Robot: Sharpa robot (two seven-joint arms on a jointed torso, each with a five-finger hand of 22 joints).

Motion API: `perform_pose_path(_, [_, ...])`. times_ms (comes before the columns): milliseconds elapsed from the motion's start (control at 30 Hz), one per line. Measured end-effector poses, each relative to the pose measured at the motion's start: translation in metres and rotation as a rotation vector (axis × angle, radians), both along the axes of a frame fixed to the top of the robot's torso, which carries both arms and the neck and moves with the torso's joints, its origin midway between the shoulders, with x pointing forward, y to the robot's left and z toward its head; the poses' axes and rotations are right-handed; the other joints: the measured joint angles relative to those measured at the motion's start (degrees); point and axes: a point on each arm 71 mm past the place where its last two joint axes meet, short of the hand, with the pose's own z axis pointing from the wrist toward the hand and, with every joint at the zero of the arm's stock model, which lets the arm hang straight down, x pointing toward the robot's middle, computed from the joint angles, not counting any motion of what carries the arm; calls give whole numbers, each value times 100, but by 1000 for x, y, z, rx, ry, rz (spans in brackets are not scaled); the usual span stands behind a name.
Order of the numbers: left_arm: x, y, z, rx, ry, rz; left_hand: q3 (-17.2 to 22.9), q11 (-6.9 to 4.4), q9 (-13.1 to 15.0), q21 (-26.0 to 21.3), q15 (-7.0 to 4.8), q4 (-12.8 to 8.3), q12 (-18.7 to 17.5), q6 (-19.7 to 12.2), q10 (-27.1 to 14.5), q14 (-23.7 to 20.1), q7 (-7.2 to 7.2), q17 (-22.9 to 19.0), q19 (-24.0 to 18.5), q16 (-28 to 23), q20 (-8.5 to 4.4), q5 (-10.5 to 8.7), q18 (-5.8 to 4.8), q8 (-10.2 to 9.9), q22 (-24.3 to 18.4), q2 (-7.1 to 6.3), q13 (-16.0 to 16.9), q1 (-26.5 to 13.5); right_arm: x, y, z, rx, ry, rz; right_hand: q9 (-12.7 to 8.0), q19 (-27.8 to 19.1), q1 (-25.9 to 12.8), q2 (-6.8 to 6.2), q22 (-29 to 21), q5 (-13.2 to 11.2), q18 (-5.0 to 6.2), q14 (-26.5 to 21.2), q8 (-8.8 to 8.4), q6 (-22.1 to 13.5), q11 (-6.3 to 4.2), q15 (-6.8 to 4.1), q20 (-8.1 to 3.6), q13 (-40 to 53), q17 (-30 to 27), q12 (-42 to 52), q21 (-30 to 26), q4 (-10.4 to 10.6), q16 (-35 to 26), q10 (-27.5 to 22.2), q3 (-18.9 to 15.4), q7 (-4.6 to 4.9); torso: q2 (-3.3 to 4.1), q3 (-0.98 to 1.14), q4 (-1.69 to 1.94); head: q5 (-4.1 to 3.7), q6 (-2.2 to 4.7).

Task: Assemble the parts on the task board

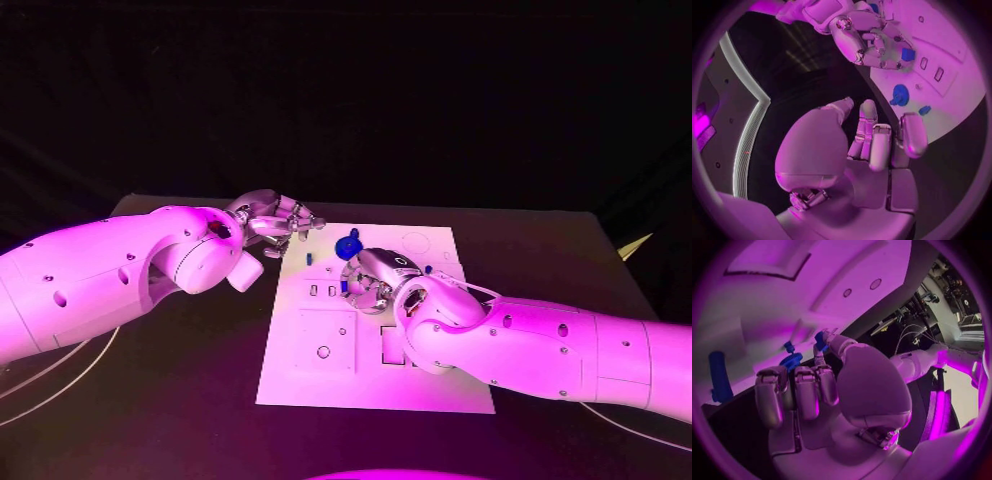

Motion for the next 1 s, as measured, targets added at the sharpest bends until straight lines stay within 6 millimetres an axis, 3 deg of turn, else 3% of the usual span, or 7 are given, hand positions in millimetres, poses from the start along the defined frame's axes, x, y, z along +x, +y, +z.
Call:
perform_pose_path(733, [-2,-3,-3,22,33,-45,16,0,10,0,0,16,30,-62,0,0,19,-1,0,0,0,0,0,0,13,0,6,0,3,8,-7,-4,-15,1,4,0,-30,-31,4,-1,0,0,21,-14,0,0,0,-1,4,0,0,0,0,0,-1,-7,0,-4,-1,15,-63])
perform_pose_path(1000, [-2,-3,-3,27,38,-52,16,0,10,0,0,16,29,-62,0,0,19,-1,-1,0,0,0,0,0,12,0,5,0,3,8,-8,-4,-16,2,49,0,-53,-54,3,-3,0,0,17,-20,0,0,0,-1,4,0,0,-5,0,0,-6,-3,-3,-2,-3,19,-57])
